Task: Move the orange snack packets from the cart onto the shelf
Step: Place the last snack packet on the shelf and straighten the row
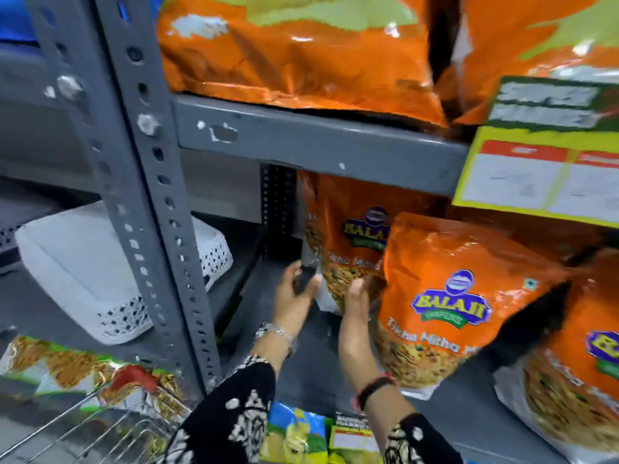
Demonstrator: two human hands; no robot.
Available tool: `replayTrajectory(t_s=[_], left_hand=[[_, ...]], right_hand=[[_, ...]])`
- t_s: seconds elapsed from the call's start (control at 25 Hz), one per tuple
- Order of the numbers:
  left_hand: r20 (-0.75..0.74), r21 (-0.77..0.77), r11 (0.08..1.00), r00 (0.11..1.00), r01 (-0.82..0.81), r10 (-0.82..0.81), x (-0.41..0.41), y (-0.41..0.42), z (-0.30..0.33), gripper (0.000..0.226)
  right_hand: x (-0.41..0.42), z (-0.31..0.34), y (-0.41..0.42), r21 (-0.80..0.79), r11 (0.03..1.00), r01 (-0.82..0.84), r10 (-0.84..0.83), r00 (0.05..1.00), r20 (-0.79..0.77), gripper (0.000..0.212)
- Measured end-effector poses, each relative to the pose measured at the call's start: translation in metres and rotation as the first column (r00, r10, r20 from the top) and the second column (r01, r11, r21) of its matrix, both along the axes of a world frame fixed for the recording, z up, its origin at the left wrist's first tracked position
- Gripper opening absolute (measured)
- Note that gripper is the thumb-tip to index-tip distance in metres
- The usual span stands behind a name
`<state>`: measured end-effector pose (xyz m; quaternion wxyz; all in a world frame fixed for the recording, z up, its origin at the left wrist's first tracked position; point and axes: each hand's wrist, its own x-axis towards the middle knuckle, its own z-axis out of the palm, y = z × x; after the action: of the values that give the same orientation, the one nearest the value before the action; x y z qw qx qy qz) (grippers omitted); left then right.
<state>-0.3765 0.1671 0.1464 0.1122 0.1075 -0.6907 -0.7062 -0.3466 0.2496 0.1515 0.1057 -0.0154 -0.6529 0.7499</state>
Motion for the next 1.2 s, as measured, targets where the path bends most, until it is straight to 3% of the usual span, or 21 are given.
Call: replayTrajectory(t_s=[0.08,0.24,0.28,0.36,0.4,0.44,0.48,0.56,0.76,0.96,1.08,1.2], left_hand=[[0.002,-0.013,0.999,0.999,0.045,-0.045,-0.022,0.005,-0.003,0.055],[-0.072,0.023,0.993,0.991,0.114,-0.112,-0.053,0.014,-0.005,0.054],[-0.081,0.022,0.991,0.988,0.130,-0.128,-0.058,0.016,-0.007,0.055],[-0.067,0.014,0.992,0.990,0.128,-0.127,-0.062,0.020,-0.009,0.054],[-0.050,0.017,0.992,0.991,0.122,-0.121,-0.064,0.019,-0.011,0.050],[-0.035,0.023,0.993,0.993,0.116,-0.115,-0.066,0.016,-0.014,0.045],[-0.028,0.025,0.994,0.994,0.107,-0.106,-0.068,0.012,-0.014,0.042],[-0.022,0.008,0.998,0.997,0.070,-0.070,-0.070,0.000,-0.016,0.041],[0.001,-0.032,0.999,1.000,0.018,-0.018,-0.065,-0.028,-0.022,0.050],[-0.075,-0.089,0.990,0.990,0.114,-0.121,-0.056,-0.037,-0.035,0.072],[-0.067,-0.037,0.995,0.994,0.088,-0.090,-0.060,-0.038,-0.037,0.074],[-0.035,-0.078,0.995,0.997,0.068,-0.071,-0.064,-0.040,-0.041,0.066]], right_hand=[[-0.032,-0.005,-0.002,-0.122,0.976,0.183,-0.180,0.983,0.033,0.028],[-0.076,-0.013,0.009,-0.107,0.889,0.446,-0.417,0.883,0.217,0.057],[-0.085,-0.015,0.009,-0.056,0.852,0.520,-0.495,0.836,0.237,0.056],[-0.093,-0.018,0.009,-0.178,0.723,0.667,-0.616,0.740,0.269,0.051],[-0.092,-0.015,0.009,-0.113,0.740,0.663,-0.612,0.734,0.294,0.049],[-0.089,-0.017,0.006,0.021,0.823,0.568,-0.551,0.787,0.278,0.048],[-0.086,-0.025,-0.003,-0.059,0.899,0.434,-0.396,0.862,0.316,0.048],[-0.082,-0.041,-0.013,0.018,0.960,0.279,-0.271,0.916,0.296,0.050],[-0.075,-0.047,-0.022,0.083,0.988,0.132,-0.142,0.979,0.143,0.060],[-0.073,-0.059,-0.014,0.104,0.991,0.084,-0.100,0.983,0.154,0.068],[-0.076,-0.063,-0.017,0.107,0.988,0.115,-0.129,0.982,0.137,0.065],[-0.077,-0.062,-0.020,0.109,0.989,0.103,-0.118,0.983,0.142,0.066]])
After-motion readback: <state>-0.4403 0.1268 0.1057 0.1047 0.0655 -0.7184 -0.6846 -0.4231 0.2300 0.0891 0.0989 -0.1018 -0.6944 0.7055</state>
